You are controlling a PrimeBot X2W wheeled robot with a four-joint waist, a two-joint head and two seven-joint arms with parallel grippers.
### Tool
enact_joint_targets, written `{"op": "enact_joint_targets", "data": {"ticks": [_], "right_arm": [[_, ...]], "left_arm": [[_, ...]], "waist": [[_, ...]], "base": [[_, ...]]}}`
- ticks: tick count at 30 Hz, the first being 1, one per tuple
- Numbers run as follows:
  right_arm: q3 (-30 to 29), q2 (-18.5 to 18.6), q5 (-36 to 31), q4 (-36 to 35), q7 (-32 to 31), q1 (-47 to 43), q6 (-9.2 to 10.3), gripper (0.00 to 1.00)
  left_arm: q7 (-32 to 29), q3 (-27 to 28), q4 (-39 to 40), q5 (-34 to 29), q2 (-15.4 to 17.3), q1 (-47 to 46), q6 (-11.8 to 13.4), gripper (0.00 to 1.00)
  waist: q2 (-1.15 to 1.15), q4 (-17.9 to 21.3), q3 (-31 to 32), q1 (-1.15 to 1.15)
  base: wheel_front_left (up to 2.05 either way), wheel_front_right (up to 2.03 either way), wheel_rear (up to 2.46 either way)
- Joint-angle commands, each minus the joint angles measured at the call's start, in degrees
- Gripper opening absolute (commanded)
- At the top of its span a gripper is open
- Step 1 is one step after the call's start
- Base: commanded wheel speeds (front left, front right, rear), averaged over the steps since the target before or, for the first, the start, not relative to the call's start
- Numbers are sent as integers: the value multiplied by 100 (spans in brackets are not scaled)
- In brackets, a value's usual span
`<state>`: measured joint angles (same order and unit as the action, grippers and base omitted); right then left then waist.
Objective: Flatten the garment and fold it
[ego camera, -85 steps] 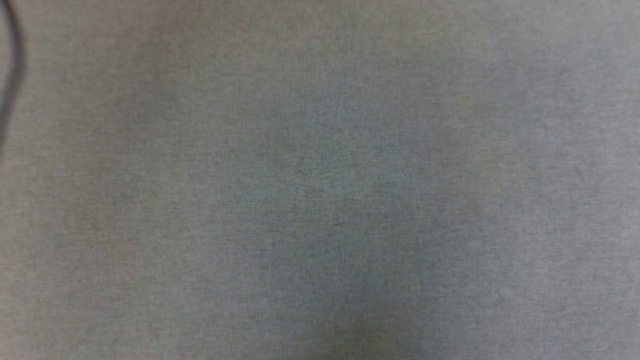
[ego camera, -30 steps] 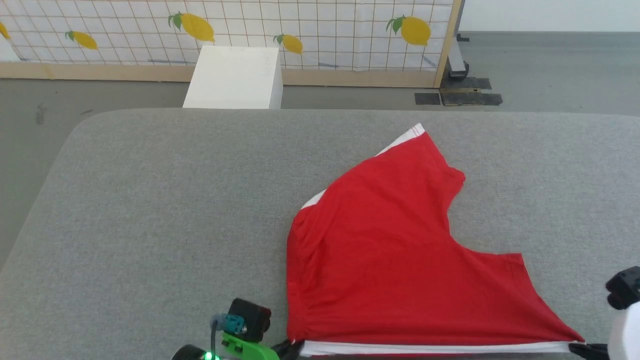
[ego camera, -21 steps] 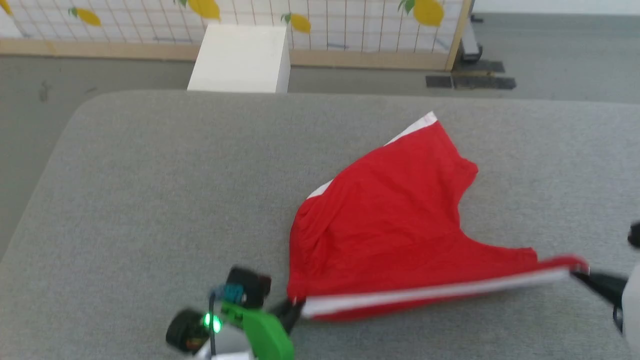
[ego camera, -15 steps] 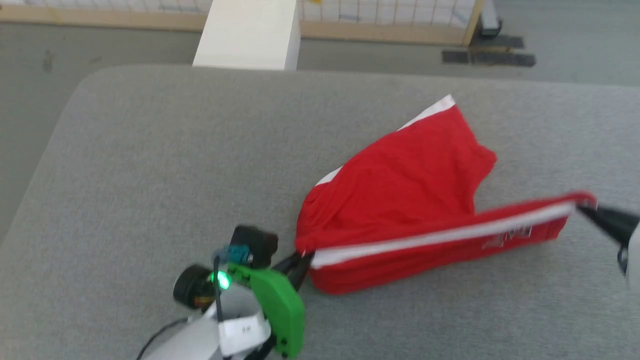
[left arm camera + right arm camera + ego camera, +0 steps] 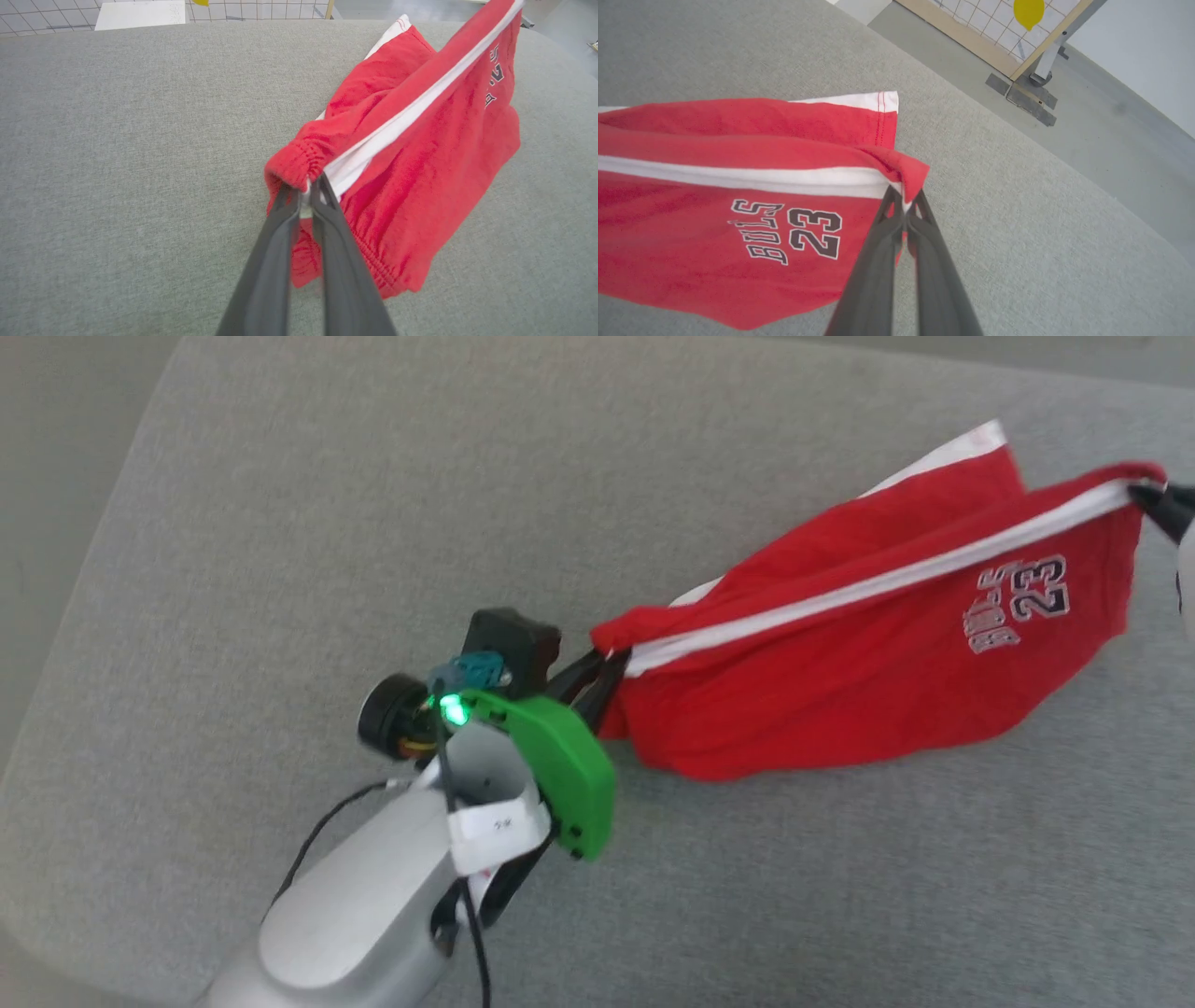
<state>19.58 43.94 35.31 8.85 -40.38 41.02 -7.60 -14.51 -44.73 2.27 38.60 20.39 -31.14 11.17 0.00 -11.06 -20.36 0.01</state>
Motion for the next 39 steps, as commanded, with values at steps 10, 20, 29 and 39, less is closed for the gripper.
{"op": "enact_joint_targets", "data": {"ticks": [10, 20, 29, 39], "right_arm": [[596, -63, -416, 1071, 64, 1182, 11, 0], [751, -269, -602, 1725, 356, 1626, 11, 0], [694, -434, -691, 2111, 774, 1678, 11, 100], [739, -537, -250, 2121, 2098, 1249, 11, 100]], "left_arm": [[229, -86, -512, -110, -429, -554, -185, 0], [364, -132, -687, -116, -552, -660, -248, 0], [404, -141, -834, -116, -506, -638, -225, 100], [703, 85, -1022, -79, -240, -429, -99, 100]], "waist": [[0, -656, -852, -1], [0, -729, -1015, -1], [0, -646, -872, -1], [0, -388, 44, -1]], "base": [[0, 0, 0], [0, 0, 0], [0, 0, 0], [0, 0, 0]]}}
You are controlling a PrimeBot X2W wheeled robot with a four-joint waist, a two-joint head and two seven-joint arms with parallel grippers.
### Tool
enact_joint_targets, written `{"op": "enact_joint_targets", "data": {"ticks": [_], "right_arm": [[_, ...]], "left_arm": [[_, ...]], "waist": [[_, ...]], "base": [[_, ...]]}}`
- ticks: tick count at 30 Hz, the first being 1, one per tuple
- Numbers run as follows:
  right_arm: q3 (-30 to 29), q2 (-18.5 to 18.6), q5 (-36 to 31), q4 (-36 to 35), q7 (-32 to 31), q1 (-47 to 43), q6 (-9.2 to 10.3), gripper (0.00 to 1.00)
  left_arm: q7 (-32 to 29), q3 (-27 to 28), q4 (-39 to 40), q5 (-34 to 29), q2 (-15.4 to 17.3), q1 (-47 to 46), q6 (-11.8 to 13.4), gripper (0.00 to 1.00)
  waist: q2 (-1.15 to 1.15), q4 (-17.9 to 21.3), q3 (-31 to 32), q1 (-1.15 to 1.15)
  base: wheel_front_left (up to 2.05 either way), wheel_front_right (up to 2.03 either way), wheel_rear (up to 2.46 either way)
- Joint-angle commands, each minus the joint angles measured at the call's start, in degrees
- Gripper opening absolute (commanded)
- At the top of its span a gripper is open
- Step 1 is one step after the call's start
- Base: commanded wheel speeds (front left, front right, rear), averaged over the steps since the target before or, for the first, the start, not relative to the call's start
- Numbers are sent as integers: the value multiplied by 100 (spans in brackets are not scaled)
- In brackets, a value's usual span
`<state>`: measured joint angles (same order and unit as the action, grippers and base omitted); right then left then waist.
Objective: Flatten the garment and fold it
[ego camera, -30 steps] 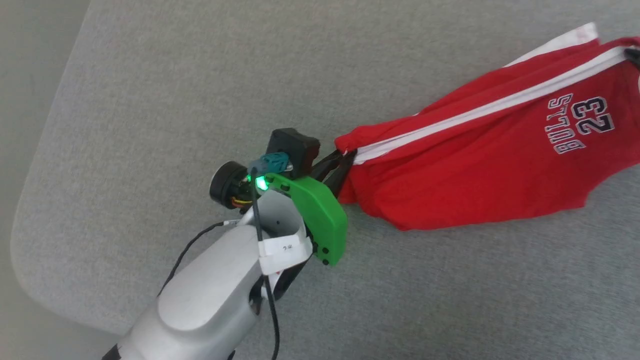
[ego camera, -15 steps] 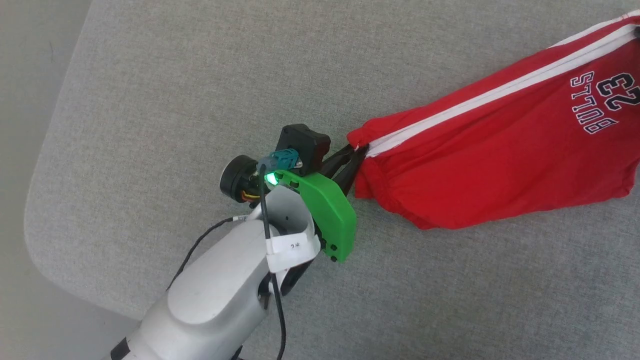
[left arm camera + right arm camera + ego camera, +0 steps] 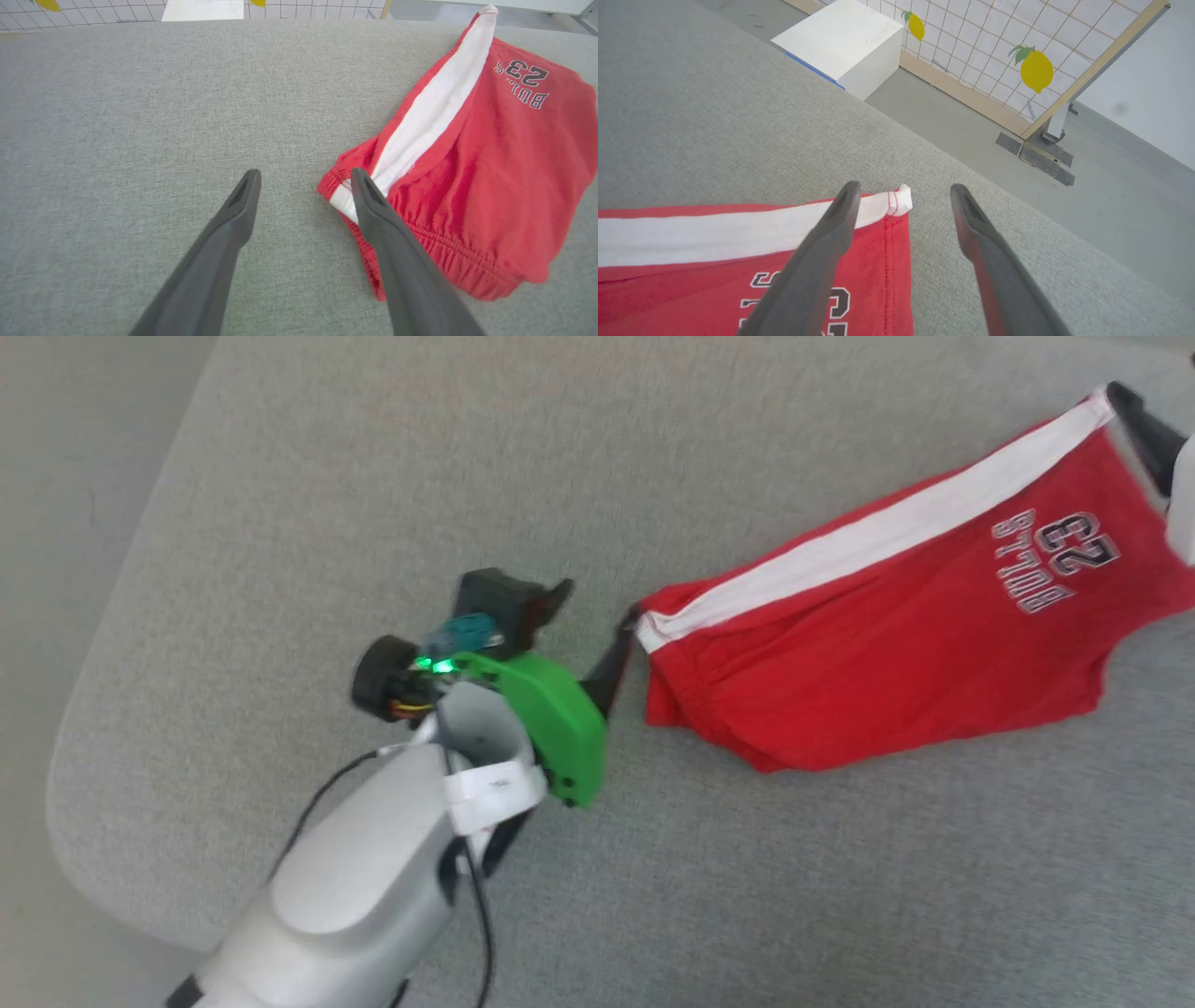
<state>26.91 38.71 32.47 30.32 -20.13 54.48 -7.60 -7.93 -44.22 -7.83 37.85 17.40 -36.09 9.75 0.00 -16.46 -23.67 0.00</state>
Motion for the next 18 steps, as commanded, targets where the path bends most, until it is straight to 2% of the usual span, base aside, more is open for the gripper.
{"op": "enact_joint_targets", "data": {"ticks": [1, 6, 8, 13, 18], "right_arm": [[17, -4, 71, -72, 242, -174, 11, 100], [0, 5, 339, -279, 941, -677, 11, 100], [15, -1, 447, -287, 1025, -925, 11, 100], [-67, 1, 657, -51, 655, -1117, 11, 100], [-174, -7, 745, 342, 11, -1156, 11, 100]], "left_arm": [[110, 74, -24, -9, 97, 106, 74, 100], [567, 435, 35, 56, 317, 435, 321, 100], [942, 551, 152, -187, 570, 596, 507, 100], [1519, 516, 449, -813, 1039, 891, 804, 100], [1835, 202, 823, -1473, 1389, 1131, 942, 100]], "waist": [[0, 177, 468, 0], [0, 361, 885, 0], [0, 454, 1019, 0], [0, 433, 1039, 0], [0, 212, 896, 0]], "base": [[0, 0, 0], [0, 0, 0], [0, 0, 0], [0, 0, 0], [0, 0, 0]]}}
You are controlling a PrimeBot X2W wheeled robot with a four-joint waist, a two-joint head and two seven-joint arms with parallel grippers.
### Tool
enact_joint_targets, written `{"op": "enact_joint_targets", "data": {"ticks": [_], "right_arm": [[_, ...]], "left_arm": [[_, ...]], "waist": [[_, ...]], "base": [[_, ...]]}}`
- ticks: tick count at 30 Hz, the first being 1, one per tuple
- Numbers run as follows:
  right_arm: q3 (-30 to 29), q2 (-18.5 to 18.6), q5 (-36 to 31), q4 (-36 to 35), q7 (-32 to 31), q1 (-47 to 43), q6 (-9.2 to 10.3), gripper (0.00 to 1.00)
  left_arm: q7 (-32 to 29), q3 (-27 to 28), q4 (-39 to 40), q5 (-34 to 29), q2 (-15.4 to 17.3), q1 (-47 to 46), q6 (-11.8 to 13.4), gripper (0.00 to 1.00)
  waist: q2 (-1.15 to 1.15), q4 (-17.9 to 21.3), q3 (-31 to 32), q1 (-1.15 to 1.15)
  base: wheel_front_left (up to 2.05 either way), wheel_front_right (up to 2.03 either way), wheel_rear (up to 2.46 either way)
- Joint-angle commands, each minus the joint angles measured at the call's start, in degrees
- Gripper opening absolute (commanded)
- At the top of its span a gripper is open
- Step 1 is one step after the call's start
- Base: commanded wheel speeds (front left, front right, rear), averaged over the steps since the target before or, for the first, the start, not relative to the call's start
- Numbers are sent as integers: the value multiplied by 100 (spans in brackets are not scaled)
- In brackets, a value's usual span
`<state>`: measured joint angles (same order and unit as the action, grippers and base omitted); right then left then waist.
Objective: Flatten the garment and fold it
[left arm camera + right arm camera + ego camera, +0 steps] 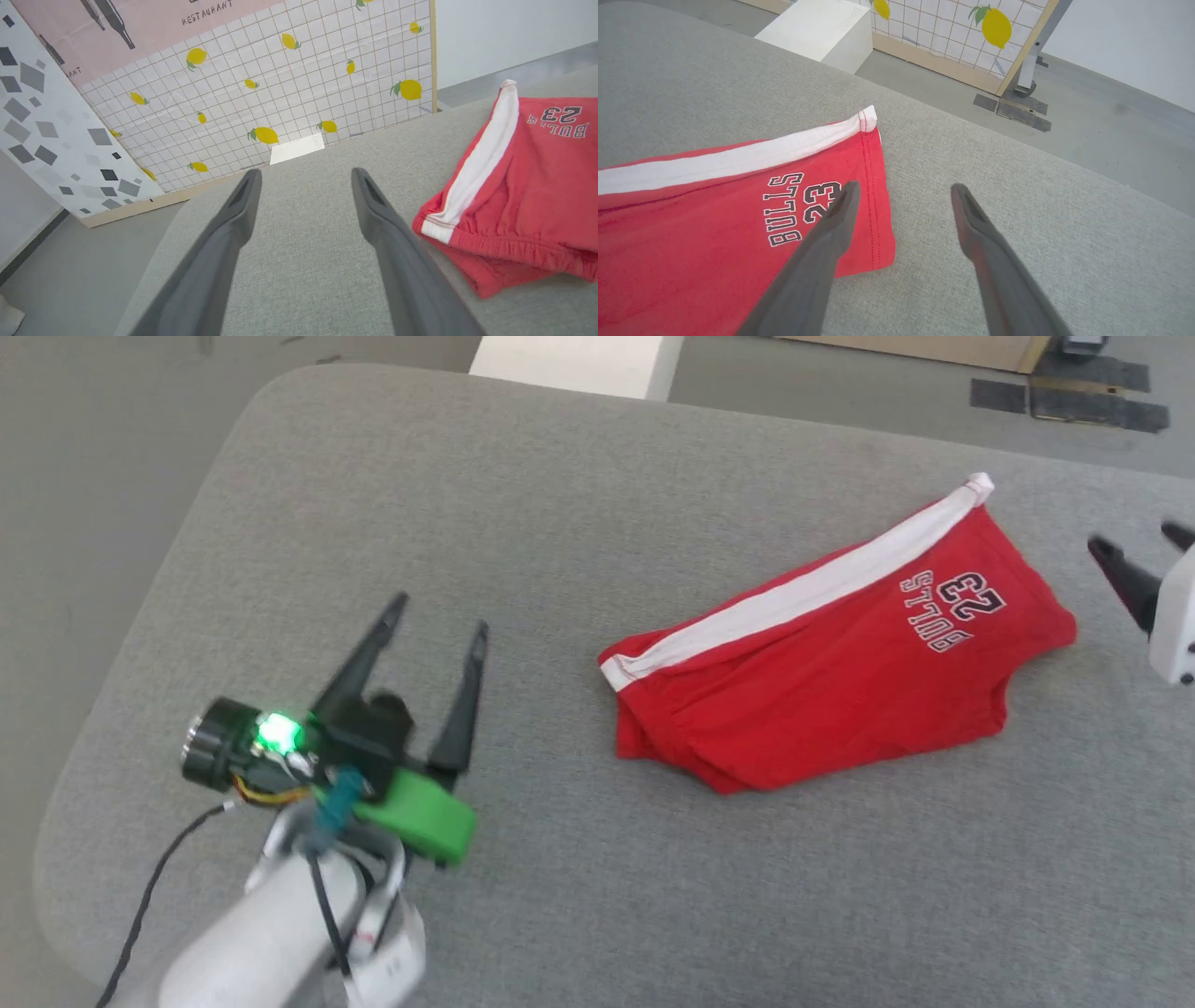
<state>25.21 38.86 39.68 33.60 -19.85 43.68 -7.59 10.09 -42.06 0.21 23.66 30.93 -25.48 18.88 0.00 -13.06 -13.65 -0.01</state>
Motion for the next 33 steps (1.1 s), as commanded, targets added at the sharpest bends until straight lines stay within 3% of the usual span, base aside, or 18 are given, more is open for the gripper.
{"op": "enact_joint_targets", "data": {"ticks": [1, 8, 13, 25, 26, 27, 33], "right_arm": [[-31, -28, 43, 101, -153, -73, 10, 100], [-252, -43, 37, 533, -810, 50, 10, 100], [-444, -56, 15, 822, -1281, 136, 10, 100], [-506, -65, 89, 547, -2231, -155, 10, 100], [-495, -70, 91, 485, -2313, -210, 10, 40], [-486, -69, 90, 427, -2371, -256, 10, 0], [-611, -74, 81, 67, -2475, -484, 10, 0]], "left_arm": [[59, -100, 89, -190, 92, 114, 49, 100], [138, -414, 398, -654, 157, 318, 244, 100], [169, -538, 468, -823, 23, 380, 413, 100], [262, -635, 311, -783, -247, 339, 427, 100], [269, -631, 294, -768, -264, 333, 427, 100], [275, -628, 281, -759, -276, 328, 427, 100], [305, -612, 175, -698, -321, 300, 413, 100]], "waist": [[0, -185, -149, 1], [0, -564, -433, 1], [0, -792, -603, 1], [0, -958, -847, 1], [0, -955, -863, 1], [0, -952, -877, 1], [0, -919, -858, 1]], "base": [[0, 0, 0], [0, 0, 0], [0, 0, 0], [0, 0, 0], [0, 0, 0], [0, 0, 0], [0, 0, 0]]}}
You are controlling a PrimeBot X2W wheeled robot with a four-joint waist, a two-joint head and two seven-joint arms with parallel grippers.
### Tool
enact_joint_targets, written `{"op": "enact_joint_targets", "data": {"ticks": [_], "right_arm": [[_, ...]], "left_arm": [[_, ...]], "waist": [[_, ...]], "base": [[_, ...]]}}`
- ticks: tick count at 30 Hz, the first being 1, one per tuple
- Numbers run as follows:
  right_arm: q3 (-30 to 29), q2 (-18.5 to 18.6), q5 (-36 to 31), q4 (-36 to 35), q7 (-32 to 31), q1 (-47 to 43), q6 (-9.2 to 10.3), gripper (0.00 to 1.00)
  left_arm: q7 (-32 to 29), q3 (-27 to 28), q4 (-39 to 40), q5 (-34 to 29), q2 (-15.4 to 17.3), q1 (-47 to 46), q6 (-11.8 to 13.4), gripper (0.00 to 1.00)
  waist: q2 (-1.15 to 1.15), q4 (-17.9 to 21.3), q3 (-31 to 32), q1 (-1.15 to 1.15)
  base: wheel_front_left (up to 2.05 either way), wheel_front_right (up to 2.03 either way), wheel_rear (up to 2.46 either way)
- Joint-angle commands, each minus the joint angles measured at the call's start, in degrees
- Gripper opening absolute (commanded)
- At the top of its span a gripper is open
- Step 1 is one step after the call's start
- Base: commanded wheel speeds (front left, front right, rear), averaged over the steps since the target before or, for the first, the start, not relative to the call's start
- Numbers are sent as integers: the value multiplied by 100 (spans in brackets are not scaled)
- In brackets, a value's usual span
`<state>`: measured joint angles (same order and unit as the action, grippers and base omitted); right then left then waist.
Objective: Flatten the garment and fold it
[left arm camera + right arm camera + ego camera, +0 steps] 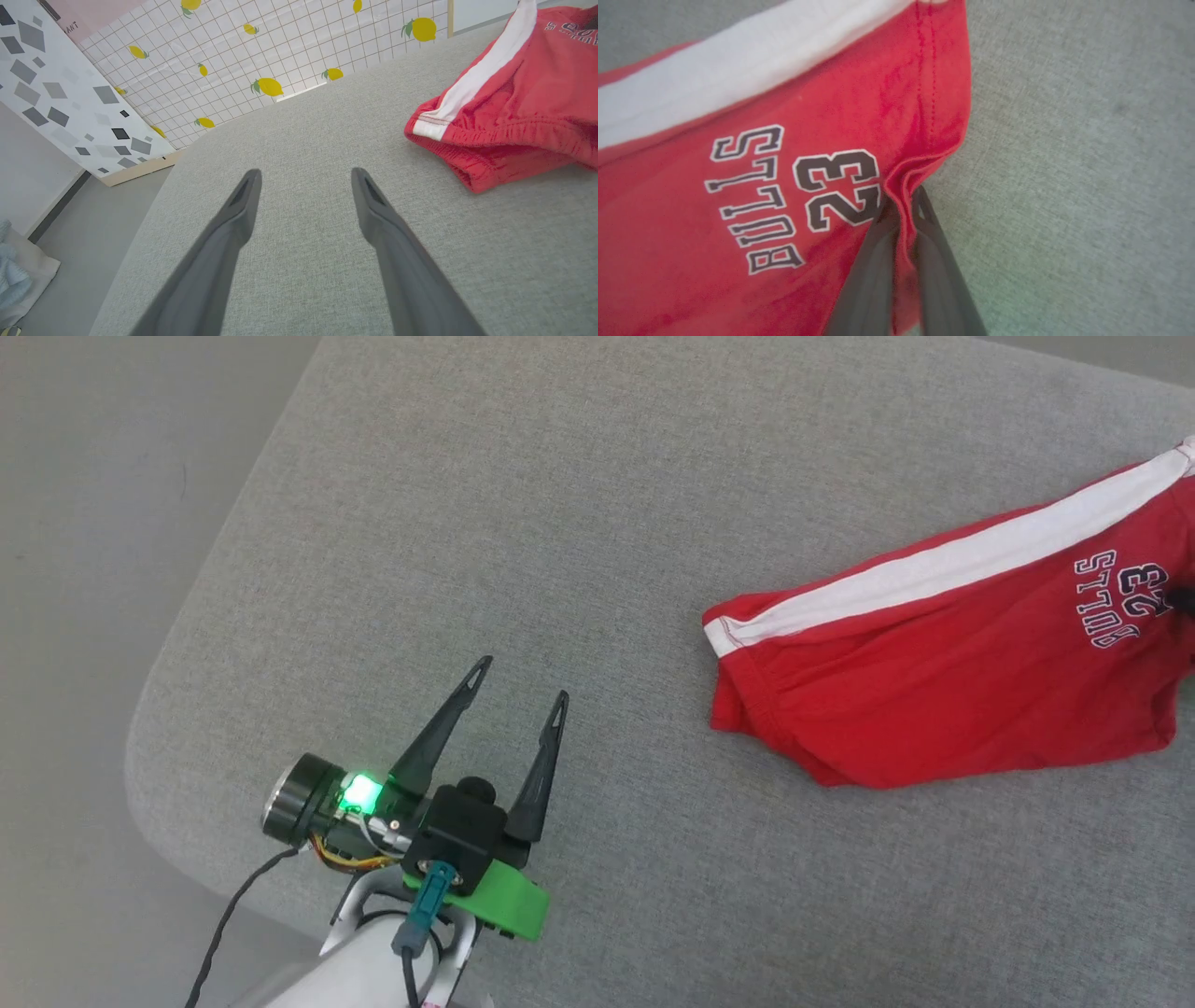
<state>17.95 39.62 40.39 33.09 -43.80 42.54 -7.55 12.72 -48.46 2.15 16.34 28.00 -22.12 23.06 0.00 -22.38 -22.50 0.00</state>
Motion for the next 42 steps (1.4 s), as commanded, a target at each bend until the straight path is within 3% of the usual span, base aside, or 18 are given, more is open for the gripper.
{"op": "enact_joint_targets", "data": {"ticks": [1, 16, 22, 28, 35, 42], "right_arm": [[72, -158, -14, 73, -39, -387, 6, 0], [-858, -50, 0, -13, 825, -1011, 6, 0], [-1586, 13, -97, 142, 917, -1654, 6, 0], [-2714, -236, -363, 204, 985, -2275, 6, 0], [-3265, -680, -615, -597, 942, -2674, 6, 0], [-3220, -1146, -625, -1855, 577, -2718, 6, 0]], "left_arm": [[44, 32, -44, 50, -27, -37, -9, 100], [-23, -23, -248, 247, -68, 13, -84, 100], [-58, -47, -297, 320, -35, 112, -75, 100], [-111, -81, -340, 382, -41, 157, -79, 100], [-151, -130, -392, 431, -78, 169, -94, 100], [-223, -160, -436, 502, -5, 246, -109, 100]], "waist": [[0, 31, 56, 0], [0, 288, 683, 0], [0, 426, 923, 0], [0, 510, 1147, 0], [0, 565, 1305, 0], [0, 561, 1540, 0]], "base": [[0, 0, 0], [0, 0, 0], [0, 0, 0], [0, 0, 0], [0, 0, 0], [0, 0, 0]]}}
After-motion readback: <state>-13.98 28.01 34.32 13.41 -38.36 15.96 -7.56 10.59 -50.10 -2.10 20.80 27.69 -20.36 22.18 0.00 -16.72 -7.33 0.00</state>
